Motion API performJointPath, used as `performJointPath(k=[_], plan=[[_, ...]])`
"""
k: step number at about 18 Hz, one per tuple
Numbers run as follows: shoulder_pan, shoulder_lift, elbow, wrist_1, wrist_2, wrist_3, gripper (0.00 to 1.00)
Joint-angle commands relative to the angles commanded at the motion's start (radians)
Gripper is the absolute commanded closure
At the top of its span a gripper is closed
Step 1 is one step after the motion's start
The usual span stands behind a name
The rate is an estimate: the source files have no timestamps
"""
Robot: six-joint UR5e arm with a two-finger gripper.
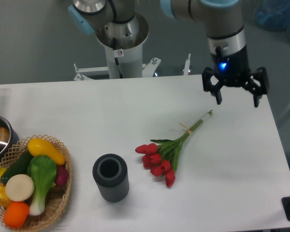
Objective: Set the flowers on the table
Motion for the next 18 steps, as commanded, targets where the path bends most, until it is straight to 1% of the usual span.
performJointPath(k=[3, 5, 6, 10, 18], plan=[[0.06, 0.035, -0.014, -0.067, -0.06, 0.204, 0.0], [0.092, 0.054, -0.018, -0.103, -0.077, 0.288, 0.0], [0.103, 0.058, -0.018, -0.115, -0.087, 0.31, 0.0], [0.137, 0.065, -0.02, -0.117, -0.141, 0.321, 0.0], [0.137, 0.065, -0.021, -0.115, -0.146, 0.319, 0.0]])
